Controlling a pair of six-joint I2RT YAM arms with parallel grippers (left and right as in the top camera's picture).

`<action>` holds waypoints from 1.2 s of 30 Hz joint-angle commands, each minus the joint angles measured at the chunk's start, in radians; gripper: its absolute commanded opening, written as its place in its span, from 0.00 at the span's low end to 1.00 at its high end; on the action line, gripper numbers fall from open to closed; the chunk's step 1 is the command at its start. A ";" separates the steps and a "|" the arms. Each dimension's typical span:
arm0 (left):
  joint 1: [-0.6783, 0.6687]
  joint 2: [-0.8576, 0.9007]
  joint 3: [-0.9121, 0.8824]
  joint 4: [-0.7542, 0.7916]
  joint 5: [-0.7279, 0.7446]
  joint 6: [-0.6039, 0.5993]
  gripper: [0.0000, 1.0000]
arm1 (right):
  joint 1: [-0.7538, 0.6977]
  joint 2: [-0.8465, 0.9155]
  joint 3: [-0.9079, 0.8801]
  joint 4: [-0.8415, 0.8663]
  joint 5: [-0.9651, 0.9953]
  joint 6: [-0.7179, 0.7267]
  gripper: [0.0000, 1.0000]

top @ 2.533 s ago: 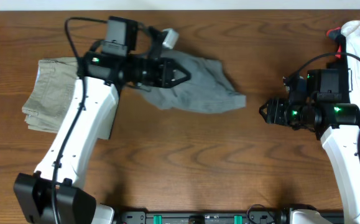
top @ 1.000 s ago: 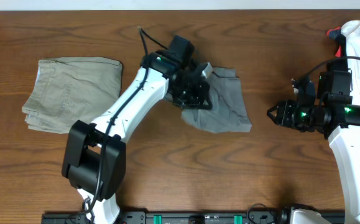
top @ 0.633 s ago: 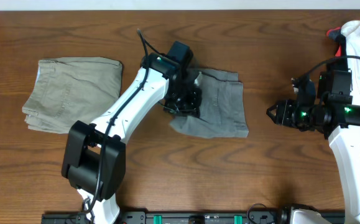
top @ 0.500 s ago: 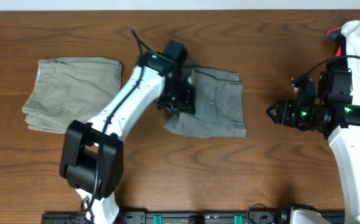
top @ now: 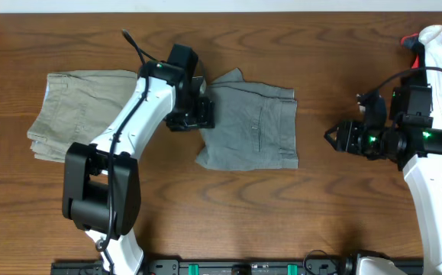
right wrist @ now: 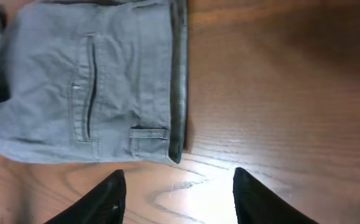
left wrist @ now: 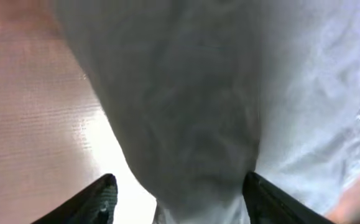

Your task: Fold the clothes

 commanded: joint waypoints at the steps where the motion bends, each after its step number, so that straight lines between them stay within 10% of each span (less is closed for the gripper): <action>1: 0.001 0.030 -0.022 0.057 -0.021 0.037 0.69 | 0.026 -0.004 0.006 0.007 -0.055 -0.053 0.56; 10: 0.021 0.164 -0.022 0.198 -0.020 0.033 0.67 | 0.035 -0.004 0.006 0.007 -0.054 -0.053 0.56; 13: 0.039 0.165 -0.020 0.266 -0.020 0.033 0.09 | 0.035 -0.004 0.006 0.013 -0.055 -0.053 0.56; 14: 0.047 0.161 -0.013 0.283 -0.020 0.033 0.06 | 0.035 -0.004 0.006 0.014 -0.055 -0.053 0.56; 23: 0.086 0.106 0.043 0.491 -0.010 0.148 0.06 | 0.035 -0.004 0.006 0.028 -0.051 -0.053 0.56; 25: 0.085 0.110 0.043 0.497 -0.010 0.166 0.22 | 0.035 -0.004 0.006 0.030 -0.050 -0.053 0.56; 29: 0.092 0.100 0.043 0.479 -0.016 0.162 1.00 | 0.035 -0.003 0.006 0.032 -0.051 -0.053 0.60; 36: 0.114 -0.019 0.044 0.298 -0.013 0.119 0.99 | 0.085 0.082 0.003 0.090 -0.062 -0.041 0.61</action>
